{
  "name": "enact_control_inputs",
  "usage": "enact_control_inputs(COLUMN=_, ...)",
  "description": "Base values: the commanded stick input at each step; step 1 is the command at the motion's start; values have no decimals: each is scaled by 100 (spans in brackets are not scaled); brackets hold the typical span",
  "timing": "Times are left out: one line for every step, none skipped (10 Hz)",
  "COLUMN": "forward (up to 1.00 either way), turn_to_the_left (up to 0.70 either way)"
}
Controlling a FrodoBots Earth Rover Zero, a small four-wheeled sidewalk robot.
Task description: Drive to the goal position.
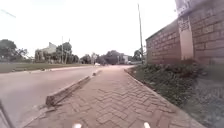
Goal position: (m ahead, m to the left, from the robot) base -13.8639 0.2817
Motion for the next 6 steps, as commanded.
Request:
enact_control_inputs(forward=50, turn_to_the_left=0)
enact_control_inputs(forward=50, turn_to_the_left=0)
enact_control_inputs(forward=50, turn_to_the_left=0)
enact_control_inputs(forward=50, turn_to_the_left=0)
enact_control_inputs(forward=50, turn_to_the_left=0)
enact_control_inputs(forward=50, turn_to_the_left=0)
